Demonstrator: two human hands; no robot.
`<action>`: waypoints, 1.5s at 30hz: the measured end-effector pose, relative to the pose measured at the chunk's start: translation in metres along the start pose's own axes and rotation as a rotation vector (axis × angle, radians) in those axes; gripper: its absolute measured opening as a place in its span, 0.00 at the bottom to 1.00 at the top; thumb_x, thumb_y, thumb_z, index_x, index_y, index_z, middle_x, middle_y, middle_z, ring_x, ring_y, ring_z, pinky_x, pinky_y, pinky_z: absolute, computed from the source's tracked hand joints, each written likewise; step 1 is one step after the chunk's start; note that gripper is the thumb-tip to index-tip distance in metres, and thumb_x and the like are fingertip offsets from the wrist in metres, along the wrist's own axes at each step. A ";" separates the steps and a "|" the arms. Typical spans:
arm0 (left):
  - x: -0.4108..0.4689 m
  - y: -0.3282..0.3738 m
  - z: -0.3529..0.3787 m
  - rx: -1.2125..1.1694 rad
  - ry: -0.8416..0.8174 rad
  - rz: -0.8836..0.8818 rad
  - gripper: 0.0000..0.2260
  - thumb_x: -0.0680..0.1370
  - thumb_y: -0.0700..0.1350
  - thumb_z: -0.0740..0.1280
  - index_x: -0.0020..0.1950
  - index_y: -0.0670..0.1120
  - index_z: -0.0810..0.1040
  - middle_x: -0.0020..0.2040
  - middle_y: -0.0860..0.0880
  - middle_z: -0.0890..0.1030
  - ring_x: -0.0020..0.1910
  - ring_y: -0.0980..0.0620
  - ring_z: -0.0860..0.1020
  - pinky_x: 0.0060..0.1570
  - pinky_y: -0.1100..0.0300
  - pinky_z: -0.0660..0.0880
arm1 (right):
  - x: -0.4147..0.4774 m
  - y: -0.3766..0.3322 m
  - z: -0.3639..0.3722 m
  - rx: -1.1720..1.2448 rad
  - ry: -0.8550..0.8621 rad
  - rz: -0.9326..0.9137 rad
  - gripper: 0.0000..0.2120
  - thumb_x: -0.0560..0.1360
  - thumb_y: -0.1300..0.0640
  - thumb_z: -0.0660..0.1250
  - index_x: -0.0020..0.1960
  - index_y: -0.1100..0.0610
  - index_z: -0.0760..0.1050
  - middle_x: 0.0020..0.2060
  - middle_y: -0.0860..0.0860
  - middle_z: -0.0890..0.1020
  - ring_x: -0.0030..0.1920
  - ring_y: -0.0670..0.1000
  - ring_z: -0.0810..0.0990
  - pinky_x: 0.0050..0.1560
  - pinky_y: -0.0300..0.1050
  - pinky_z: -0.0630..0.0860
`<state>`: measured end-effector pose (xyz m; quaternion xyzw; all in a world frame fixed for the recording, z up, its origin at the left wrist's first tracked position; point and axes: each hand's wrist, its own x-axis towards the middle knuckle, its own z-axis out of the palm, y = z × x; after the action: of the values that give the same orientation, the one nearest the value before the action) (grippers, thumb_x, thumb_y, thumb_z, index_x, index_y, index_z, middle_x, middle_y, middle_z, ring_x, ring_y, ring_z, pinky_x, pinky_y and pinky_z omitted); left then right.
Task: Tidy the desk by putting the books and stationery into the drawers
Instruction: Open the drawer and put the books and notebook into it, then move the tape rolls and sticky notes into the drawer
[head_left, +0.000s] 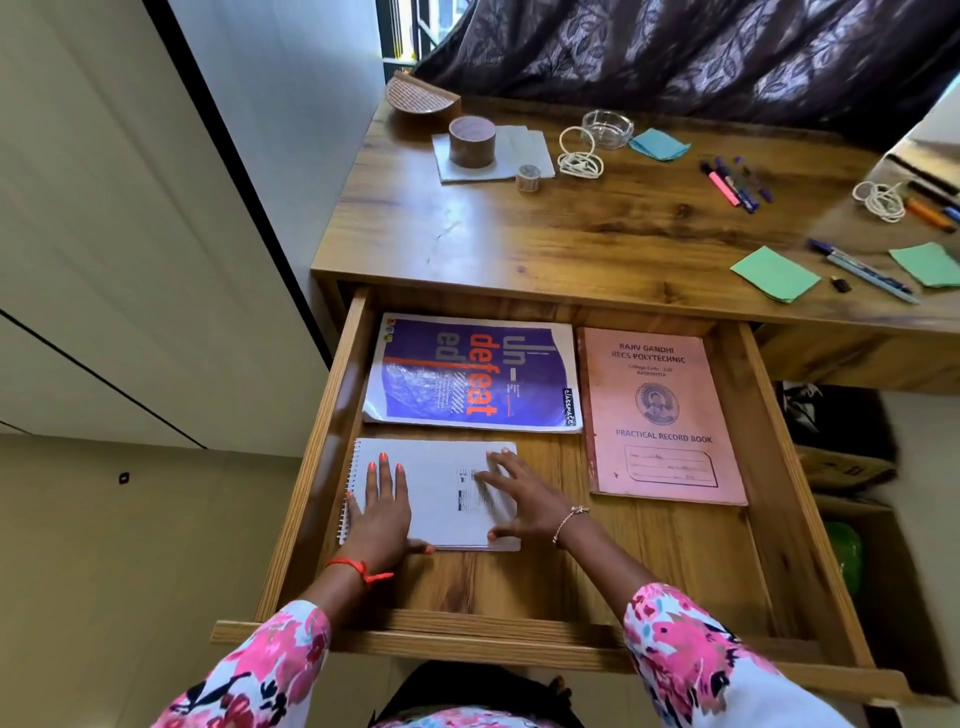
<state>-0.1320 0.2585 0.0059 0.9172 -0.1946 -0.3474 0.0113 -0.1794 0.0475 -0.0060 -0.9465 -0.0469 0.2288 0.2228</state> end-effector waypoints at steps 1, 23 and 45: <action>0.000 0.002 -0.001 -0.002 0.006 0.002 0.51 0.72 0.60 0.66 0.72 0.36 0.33 0.72 0.36 0.31 0.72 0.39 0.33 0.69 0.39 0.43 | -0.001 0.001 -0.001 0.010 0.023 -0.006 0.39 0.68 0.50 0.72 0.73 0.51 0.57 0.75 0.51 0.50 0.76 0.52 0.45 0.74 0.48 0.50; 0.058 0.043 -0.139 -0.003 0.552 0.475 0.37 0.75 0.57 0.64 0.75 0.42 0.50 0.77 0.44 0.46 0.75 0.47 0.42 0.72 0.50 0.41 | -0.008 0.031 -0.100 0.024 0.740 -0.019 0.11 0.71 0.59 0.63 0.48 0.64 0.79 0.48 0.59 0.81 0.50 0.57 0.81 0.46 0.45 0.77; 0.200 0.041 -0.238 0.112 0.564 0.259 0.45 0.60 0.76 0.40 0.75 0.59 0.50 0.77 0.55 0.47 0.75 0.54 0.43 0.70 0.42 0.41 | 0.159 0.085 -0.270 0.164 0.915 0.031 0.12 0.73 0.65 0.65 0.54 0.69 0.76 0.53 0.63 0.78 0.54 0.59 0.77 0.56 0.40 0.69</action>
<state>0.1430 0.1207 0.0666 0.9442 -0.3180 -0.0635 0.0585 0.0839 -0.1064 0.1052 -0.9300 0.0885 -0.2059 0.2914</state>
